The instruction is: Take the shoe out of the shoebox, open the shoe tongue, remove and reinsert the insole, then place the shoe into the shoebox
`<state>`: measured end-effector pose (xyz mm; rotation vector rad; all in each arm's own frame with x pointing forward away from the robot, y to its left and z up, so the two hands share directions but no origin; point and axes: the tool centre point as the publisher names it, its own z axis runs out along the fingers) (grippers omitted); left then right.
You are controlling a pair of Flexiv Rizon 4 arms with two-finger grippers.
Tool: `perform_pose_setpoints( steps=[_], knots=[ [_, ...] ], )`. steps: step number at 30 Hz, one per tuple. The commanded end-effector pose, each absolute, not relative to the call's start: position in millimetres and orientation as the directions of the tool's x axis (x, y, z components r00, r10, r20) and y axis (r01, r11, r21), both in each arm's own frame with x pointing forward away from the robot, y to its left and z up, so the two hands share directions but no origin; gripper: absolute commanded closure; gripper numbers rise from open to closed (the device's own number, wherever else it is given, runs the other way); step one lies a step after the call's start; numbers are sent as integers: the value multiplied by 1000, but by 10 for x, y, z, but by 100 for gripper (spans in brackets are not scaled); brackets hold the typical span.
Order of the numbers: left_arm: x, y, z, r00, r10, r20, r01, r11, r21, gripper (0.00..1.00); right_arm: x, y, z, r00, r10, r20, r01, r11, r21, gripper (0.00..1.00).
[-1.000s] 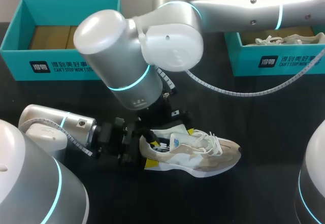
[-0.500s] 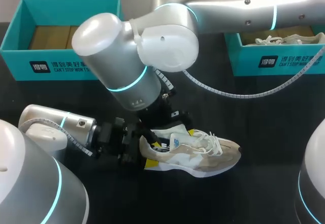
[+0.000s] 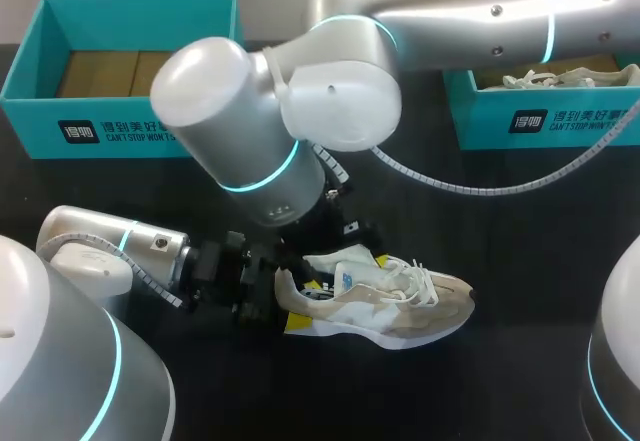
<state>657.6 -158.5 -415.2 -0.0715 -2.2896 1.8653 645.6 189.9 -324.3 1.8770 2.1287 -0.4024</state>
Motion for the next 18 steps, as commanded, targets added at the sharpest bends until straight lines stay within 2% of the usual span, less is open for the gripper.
perform_pose_setpoints(
  steps=[1, 18],
  knots=[
    [6581, -1595, -4155, -981, 155, 114, -80, 210, -975, 100, 6360, 1914, -3280, 833, 521, -186, 552, -758, 348, 0],
    [6581, -1595, -4155, -981, 155, 114, -80, 210, -975, 100, 6370, 1774, -3385, 883, 452, -125, 463, -797, 388, 0]
  ],
)
